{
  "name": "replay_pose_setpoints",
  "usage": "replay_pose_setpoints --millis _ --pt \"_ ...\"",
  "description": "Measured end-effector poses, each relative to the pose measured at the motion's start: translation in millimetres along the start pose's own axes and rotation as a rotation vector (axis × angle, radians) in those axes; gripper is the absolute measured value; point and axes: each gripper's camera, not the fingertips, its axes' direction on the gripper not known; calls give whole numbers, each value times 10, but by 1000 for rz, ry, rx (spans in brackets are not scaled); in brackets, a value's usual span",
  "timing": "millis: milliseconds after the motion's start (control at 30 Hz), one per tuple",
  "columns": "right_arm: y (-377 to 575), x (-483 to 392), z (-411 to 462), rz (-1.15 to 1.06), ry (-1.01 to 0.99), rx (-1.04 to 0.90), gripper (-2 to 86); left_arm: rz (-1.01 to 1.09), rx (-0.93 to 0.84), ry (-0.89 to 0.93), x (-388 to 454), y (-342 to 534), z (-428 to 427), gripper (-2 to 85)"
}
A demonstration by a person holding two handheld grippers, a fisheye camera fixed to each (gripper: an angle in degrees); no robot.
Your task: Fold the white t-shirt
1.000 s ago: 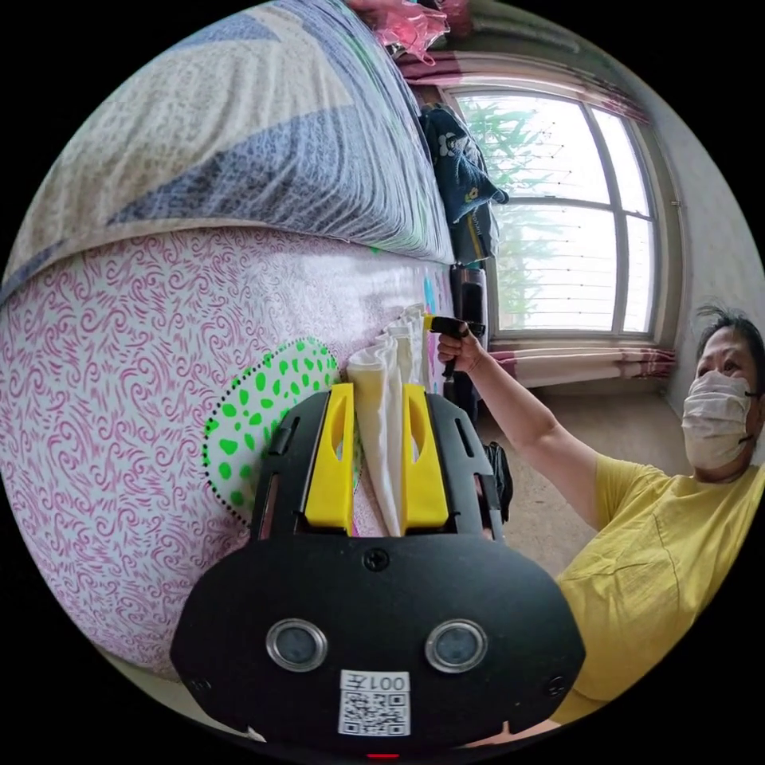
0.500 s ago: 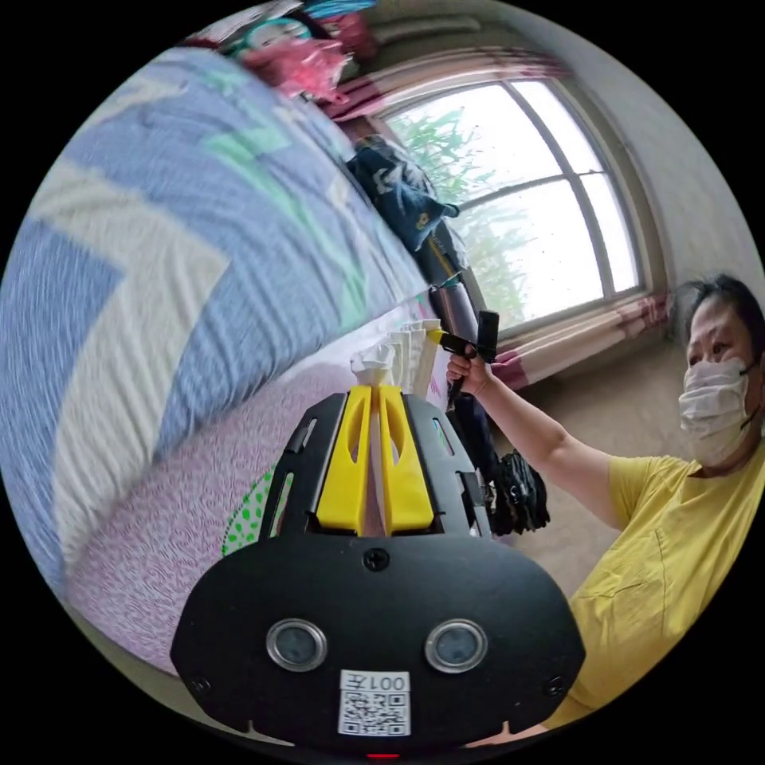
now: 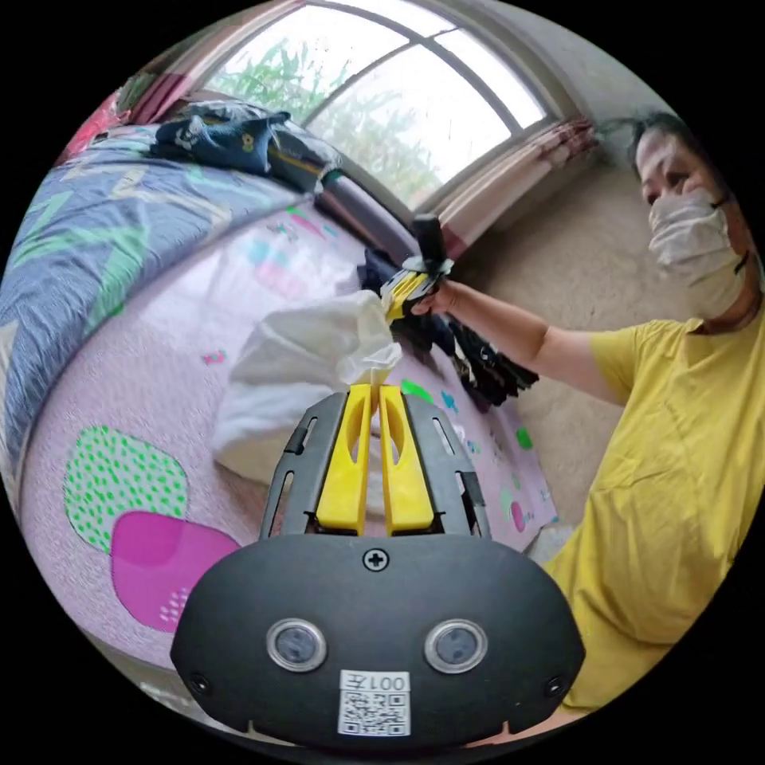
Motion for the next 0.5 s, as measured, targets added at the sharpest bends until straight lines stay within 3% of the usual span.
replay_pose_setpoints --millis 233,500 --pt "629 53 718 149 119 -166 26 -232 -201 -113 -167 658 1034 -7" --pt "838 -15 633 177 72 -167 51 -190 -177 -75 -145 817 967 5"
